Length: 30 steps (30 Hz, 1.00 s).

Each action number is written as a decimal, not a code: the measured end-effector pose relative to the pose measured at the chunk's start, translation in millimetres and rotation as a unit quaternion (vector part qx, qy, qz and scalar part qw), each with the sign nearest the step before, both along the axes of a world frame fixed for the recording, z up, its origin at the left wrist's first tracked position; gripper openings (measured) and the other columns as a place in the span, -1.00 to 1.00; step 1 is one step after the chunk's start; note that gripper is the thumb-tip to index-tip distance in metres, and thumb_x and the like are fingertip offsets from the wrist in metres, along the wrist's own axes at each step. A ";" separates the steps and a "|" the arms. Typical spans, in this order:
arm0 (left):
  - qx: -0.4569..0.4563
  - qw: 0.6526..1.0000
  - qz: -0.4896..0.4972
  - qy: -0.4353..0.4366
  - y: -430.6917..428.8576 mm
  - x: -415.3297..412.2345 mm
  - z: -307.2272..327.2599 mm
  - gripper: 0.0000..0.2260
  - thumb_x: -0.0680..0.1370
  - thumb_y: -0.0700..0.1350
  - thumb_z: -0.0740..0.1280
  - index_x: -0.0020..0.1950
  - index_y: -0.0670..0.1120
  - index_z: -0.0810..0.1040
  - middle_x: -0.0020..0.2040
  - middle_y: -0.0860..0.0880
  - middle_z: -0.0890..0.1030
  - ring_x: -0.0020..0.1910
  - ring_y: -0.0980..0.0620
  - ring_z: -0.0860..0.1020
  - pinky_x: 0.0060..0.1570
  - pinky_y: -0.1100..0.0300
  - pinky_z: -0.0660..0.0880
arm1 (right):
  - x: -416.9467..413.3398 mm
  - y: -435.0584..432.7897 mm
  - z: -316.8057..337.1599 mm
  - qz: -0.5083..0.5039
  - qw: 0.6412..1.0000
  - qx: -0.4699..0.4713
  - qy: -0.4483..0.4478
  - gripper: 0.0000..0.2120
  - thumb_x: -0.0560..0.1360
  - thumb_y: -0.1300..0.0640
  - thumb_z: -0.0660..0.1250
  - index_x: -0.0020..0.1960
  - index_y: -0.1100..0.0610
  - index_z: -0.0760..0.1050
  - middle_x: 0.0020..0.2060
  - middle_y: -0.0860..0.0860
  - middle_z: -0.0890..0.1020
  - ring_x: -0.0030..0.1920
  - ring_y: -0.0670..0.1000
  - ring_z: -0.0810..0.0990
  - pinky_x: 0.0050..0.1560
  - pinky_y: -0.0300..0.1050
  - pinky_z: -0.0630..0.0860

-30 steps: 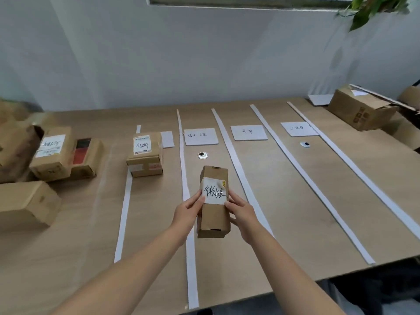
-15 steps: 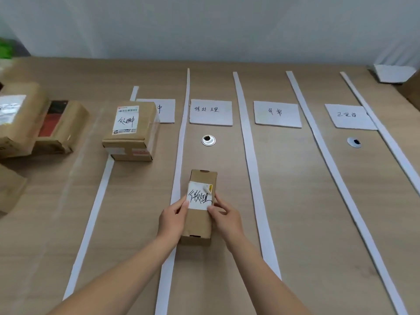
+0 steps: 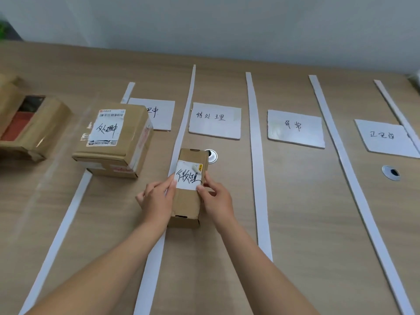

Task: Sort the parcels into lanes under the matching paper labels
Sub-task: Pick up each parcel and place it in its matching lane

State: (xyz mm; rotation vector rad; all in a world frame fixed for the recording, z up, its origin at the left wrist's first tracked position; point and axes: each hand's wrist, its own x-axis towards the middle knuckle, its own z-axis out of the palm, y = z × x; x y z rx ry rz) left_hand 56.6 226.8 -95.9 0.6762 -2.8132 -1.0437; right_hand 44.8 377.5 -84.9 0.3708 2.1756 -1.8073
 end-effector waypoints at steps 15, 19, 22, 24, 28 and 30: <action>-0.061 0.998 -0.033 0.010 -6.2 -80.8 -3.5 -0.68 0.69 0.06 0.10 0.35 0.12 0.54 0.10 -0.05 0.62 0.18 -0.02 0.42 0.01 0.19 0.08 | -90.7 -7.6 -12.0 0.005 1.000 0.020 -0.001 -0.57 0.54 0.09 0.41 0.40 -0.06 0.50 0.04 -0.13 0.66 0.10 0.04 0.67 0.22 0.11 0.58; -0.069 0.994 -0.085 -0.022 -6.2 -77.4 13.2 -0.66 0.70 0.03 0.04 0.36 0.06 0.50 0.21 -0.04 0.61 0.24 -0.06 0.46 0.18 0.05 0.25 | -82.2 -3.9 12.0 0.041 0.997 0.068 0.025 -0.61 0.64 0.06 0.24 0.46 0.02 0.43 0.08 -0.10 0.62 0.10 -0.04 0.61 0.21 -0.01 0.53; -0.040 0.995 -0.086 -0.007 -12.7 -61.4 32.4 -0.59 0.70 0.04 0.04 0.52 -0.04 0.33 0.52 0.02 0.35 0.48 -0.02 0.31 0.42 -0.03 0.28 | -68.3 7.1 42.1 0.083 0.979 0.168 0.084 -0.57 0.70 0.04 0.09 0.55 0.09 0.25 0.27 0.00 0.46 0.22 -0.01 0.47 0.16 -0.16 0.36; -0.072 0.991 -0.110 -0.001 -17.7 -44.4 52.0 -0.56 0.70 0.03 0.03 0.57 -0.05 0.24 0.58 0.03 0.24 0.54 0.03 0.21 0.50 0.00 0.18 | -62.1 14.7 63.9 0.096 0.969 0.198 0.115 -0.53 0.70 0.02 0.08 0.58 0.07 0.18 0.44 0.03 0.38 0.39 0.02 0.41 0.29 -0.11 0.36; -0.216 0.960 -0.177 0.017 -30.3 -5.2 97.9 -0.52 0.69 0.04 -0.06 0.62 -0.01 0.09 0.62 0.07 0.09 0.59 0.14 0.01 0.55 0.08 -0.08 | -48.7 8.1 113.4 0.128 0.949 0.232 0.169 -0.54 0.70 0.03 0.05 0.58 0.04 0.19 0.50 0.00 0.33 0.49 0.00 0.29 0.38 -0.11 0.27; -0.275 0.944 -0.178 0.030 -38.2 18.7 120.8 -0.45 0.64 0.08 -0.21 0.62 -0.02 0.05 0.63 0.07 0.05 0.60 0.14 -0.05 0.54 0.09 -0.15 | -33.3 -4.1 139.4 0.155 0.932 0.250 0.211 -0.54 0.70 0.04 0.06 0.58 0.04 0.19 0.49 -0.03 0.32 0.48 -0.03 0.27 0.33 -0.18 0.24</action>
